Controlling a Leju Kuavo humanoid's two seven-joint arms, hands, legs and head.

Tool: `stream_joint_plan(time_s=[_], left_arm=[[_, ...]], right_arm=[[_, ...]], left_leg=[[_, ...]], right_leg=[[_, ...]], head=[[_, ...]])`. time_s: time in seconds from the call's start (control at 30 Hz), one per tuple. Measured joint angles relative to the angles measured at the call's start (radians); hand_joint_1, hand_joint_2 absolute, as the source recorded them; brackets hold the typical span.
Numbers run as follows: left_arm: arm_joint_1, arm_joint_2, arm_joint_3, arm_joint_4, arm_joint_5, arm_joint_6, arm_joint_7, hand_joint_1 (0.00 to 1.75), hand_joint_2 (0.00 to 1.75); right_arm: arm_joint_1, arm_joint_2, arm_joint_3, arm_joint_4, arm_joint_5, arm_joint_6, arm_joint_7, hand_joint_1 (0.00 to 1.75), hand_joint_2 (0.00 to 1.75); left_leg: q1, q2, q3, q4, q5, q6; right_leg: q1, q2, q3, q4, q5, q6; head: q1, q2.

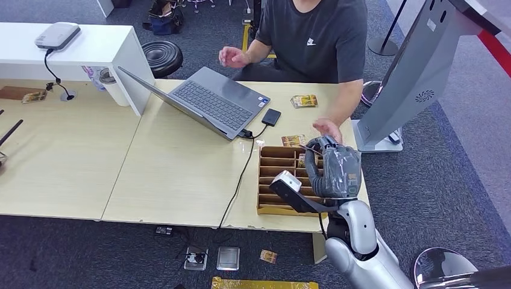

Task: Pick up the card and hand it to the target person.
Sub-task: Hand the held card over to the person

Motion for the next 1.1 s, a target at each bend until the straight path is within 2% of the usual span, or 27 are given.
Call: stream_joint_plan(time_s=[0.17, 0.3, 0.67, 0.7, 0.73, 0.8, 0.83, 0.87, 1.1], left_arm=[[0.0, 0.0, 0.0, 0.0, -0.002, 0.003, -0.005, 0.0, 1.75], [-0.001, 0.0, 0.0, 0.0, -0.013, 0.002, -0.015, 0.0, 1.75], [-0.005, 0.0, -0.018, 0.0, -0.023, 0.005, -0.029, 0.0, 1.75], [-0.005, 0.0, -0.019, 0.0, -0.023, 0.005, -0.029, 0.0, 1.75], [-0.005, 0.0, -0.02, 0.0, -0.023, 0.005, -0.027, 0.0, 1.75], [-0.005, 0.0, -0.022, 0.0, -0.023, 0.004, -0.022, 0.0, 1.75], [-0.005, -0.001, -0.023, 0.0, -0.023, 0.004, -0.019, 0.0, 1.75], [-0.005, -0.001, -0.024, 0.0, -0.023, 0.004, -0.016, 0.0, 1.75], [-0.005, -0.002, -0.03, 0.0, -0.018, 0.004, -0.012, 0.0, 1.75]], right_arm=[[-0.026, -0.002, 0.001, -0.032, -0.035, 0.001, -0.019, 1.75, 1.75], [-0.076, 0.0, 0.005, 0.001, -0.099, 0.002, -0.071, 1.75, 1.75], [-0.251, 0.065, 0.034, 0.384, -0.179, -0.042, -0.208, 1.75, 1.75], [-0.263, 0.073, 0.036, 0.42, -0.178, -0.046, -0.212, 1.66, 1.75], [-0.273, 0.08, 0.039, 0.452, -0.176, -0.051, -0.215, 1.44, 1.75], [-0.291, 0.092, 0.044, 0.511, -0.167, -0.063, -0.217, 0.58, 1.75], [-0.297, 0.098, 0.047, 0.535, -0.162, -0.072, -0.216, 0.24, 1.75], [-0.303, 0.102, 0.05, 0.558, -0.157, -0.082, -0.215, 0.02, 1.75], [-0.319, 0.118, 0.06, 0.652, -0.13, -0.137, -0.2, 0.0, 1.75]], left_leg=[[0.0, 0.0, 0.0, 0.0, 0.0, 0.0], [0.0, 0.0, 0.0, 0.0, 0.0, 0.0], [0.0, -0.001, -0.001, 0.0, 0.0, 0.0], [0.0, -0.001, -0.001, 0.0, 0.0, 0.0], [0.0, -0.001, -0.001, 0.0, 0.0, 0.0], [0.0, -0.001, -0.001, 0.0, 0.0, 0.0], [0.0, 0.0, -0.001, 0.0, 0.0, 0.0], [0.0, 0.0, -0.001, 0.0, 0.0, 0.0], [0.0, 0.0, 0.0, 0.0, 0.0, 0.0]], right_leg=[[0.0, 0.0, 0.0, 0.0, 0.0, 0.0], [0.0, 0.0, 0.0, 0.0, 0.0, 0.0], [0.0, 0.0, 0.0, 0.001, 0.0, 0.0], [0.0, 0.0, 0.0, 0.001, 0.0, 0.0], [0.0, 0.0, 0.0, 0.001, 0.0, 0.0], [0.0, 0.0, 0.0, 0.001, 0.0, 0.0], [0.0, 0.0, 0.0, 0.001, 0.0, 0.0], [0.0, 0.0, 0.0, 0.001, 0.0, 0.0], [0.0, 0.0, 0.0, 0.001, 0.0, 0.0]], head=[[0.001, 0.0], [0.0, 0.0], [0.0, 0.0], [0.0, 0.0], [0.0, 0.0], [0.0, 0.0], [0.0, 0.0], [0.0, 0.0], [0.001, 0.0]])
